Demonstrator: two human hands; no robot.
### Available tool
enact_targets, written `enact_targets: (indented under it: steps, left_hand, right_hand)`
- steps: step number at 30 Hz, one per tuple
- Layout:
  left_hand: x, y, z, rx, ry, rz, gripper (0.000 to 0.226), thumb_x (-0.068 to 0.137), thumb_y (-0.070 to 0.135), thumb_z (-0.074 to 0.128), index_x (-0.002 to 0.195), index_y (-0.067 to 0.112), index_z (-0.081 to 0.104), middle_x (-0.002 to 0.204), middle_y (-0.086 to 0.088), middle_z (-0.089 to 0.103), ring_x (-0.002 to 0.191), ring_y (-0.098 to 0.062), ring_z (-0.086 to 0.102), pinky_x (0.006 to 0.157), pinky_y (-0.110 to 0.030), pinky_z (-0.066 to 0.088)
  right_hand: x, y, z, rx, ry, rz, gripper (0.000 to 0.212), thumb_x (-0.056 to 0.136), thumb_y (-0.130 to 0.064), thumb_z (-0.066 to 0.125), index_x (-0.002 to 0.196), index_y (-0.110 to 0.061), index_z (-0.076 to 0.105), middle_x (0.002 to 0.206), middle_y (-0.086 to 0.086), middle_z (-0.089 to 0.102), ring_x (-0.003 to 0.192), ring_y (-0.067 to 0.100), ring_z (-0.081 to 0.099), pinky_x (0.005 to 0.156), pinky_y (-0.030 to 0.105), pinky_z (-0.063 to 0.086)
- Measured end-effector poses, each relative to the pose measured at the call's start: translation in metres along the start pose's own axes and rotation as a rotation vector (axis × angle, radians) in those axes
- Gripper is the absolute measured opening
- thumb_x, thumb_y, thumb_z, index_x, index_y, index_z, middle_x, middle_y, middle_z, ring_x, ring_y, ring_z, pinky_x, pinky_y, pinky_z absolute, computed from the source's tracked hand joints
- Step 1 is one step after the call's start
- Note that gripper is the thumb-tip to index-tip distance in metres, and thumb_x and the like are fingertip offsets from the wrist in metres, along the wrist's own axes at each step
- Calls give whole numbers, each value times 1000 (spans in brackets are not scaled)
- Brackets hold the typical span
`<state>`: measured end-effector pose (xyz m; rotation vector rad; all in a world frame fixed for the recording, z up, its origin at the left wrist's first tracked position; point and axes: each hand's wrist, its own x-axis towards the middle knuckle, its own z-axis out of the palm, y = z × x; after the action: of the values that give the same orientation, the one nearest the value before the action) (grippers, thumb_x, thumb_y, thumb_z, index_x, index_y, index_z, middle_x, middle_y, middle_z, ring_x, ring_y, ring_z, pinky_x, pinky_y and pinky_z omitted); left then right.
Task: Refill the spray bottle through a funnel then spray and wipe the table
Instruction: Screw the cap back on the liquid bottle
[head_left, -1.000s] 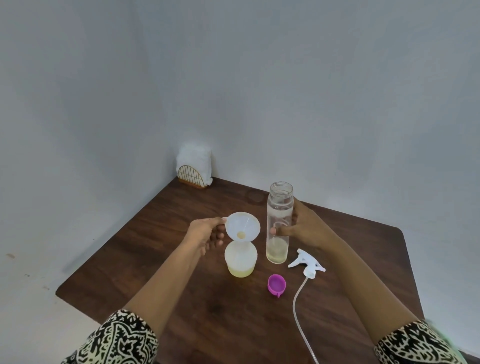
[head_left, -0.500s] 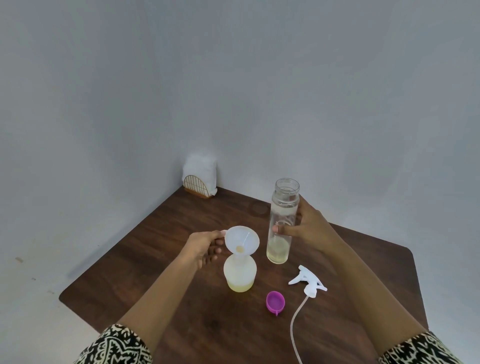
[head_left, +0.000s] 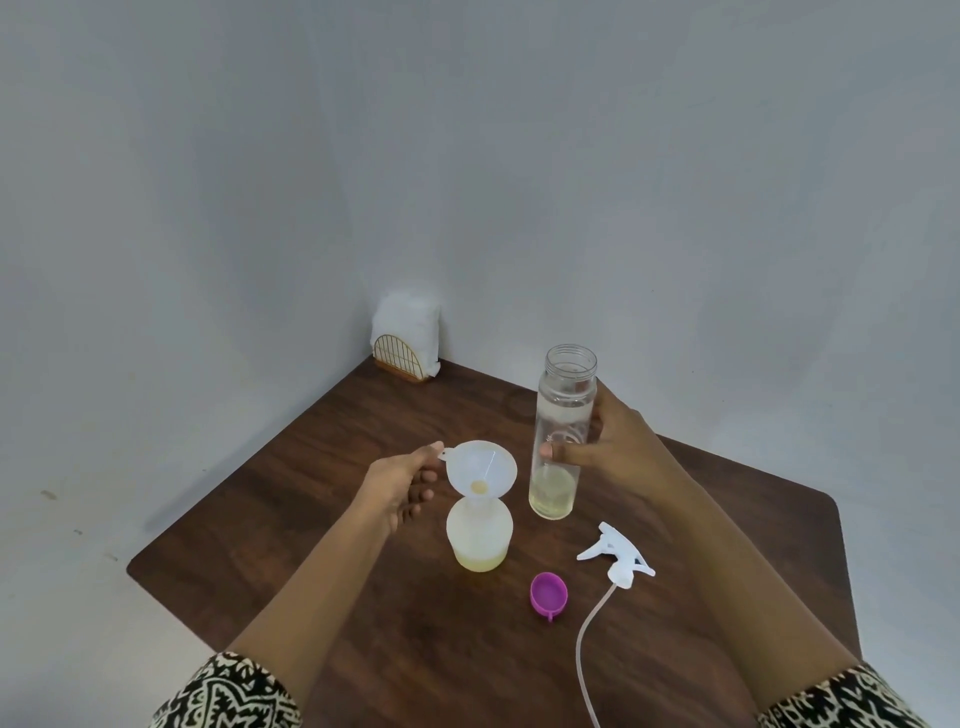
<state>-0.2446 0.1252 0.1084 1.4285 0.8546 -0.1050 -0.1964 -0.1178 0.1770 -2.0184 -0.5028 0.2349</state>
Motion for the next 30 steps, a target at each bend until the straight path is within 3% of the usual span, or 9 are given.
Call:
enact_targets:
  steps: [4,7,9,11,14,18,22,26,30]
  left_hand:
    - [-8,-1,-7,-51,65,49,34,83,41,71,94,8,69,81,-5,66,62,-14,54,51,-25,41]
    - [-28,4,-11,3,193,380,25,85,40,67,99,19,65,98,-2,67,80,-14,61,59,-25,47]
    - [-51,14,-10,27,130,645,29,85,41,68,109,26,63,104,7,66,96,-12,63,74,-28,52]
    - [-72,27,-5,57,-60,782,42,80,46,72,118,33,60,108,9,65,103,-10,62,85,-30,52]
    - [-91,40,10,100,-287,776,63,67,57,74,126,44,54,121,9,62,115,-9,59,96,-35,50]
    - [-105,41,29,-5,-433,733,65,66,44,79,126,29,58,120,1,68,114,-17,63,99,-44,49]
    - [-111,32,31,-56,-360,728,47,66,26,83,110,18,68,104,-5,75,101,-22,70,94,-49,52]
    - [-113,20,24,-42,-271,729,37,70,10,83,104,18,71,98,-5,76,94,-23,72,90,-50,55]
    - [-112,4,18,-59,-198,703,37,70,12,84,104,16,70,96,-4,75,93,-22,71,89,-45,56]
  right_hand:
    - [0,-8,-4,3,2,-25,57,70,-32,82,119,-31,51,106,-17,66,94,-3,64,82,20,48]
    - [-1,-18,-5,11,15,-41,60,68,-36,83,119,-32,51,107,-17,66,95,-2,63,84,21,49]
    - [-3,-27,-5,3,25,-62,63,66,-39,83,120,-32,51,109,-17,66,99,0,62,86,23,49]
    - [-5,-38,-3,-4,27,-81,64,65,-39,84,119,-31,50,109,-17,65,98,0,62,86,25,50]
    - [-10,-52,5,-44,35,-109,66,65,-39,84,118,-29,47,105,-18,64,94,0,62,82,24,52]
    - [-19,-60,19,-107,65,-115,58,66,-33,81,111,-27,45,97,-11,67,82,4,66,73,29,56]
    - [-27,-60,32,-143,9,-122,56,68,-29,79,111,-24,43,97,-10,65,84,2,64,75,29,55]
    - [-35,-54,33,-84,-159,-113,69,63,-38,85,120,-29,47,114,-15,65,101,0,61,86,22,50]
    - [-35,-28,23,11,-115,-47,52,64,-33,85,110,-27,61,103,-12,69,94,3,65,86,22,51]
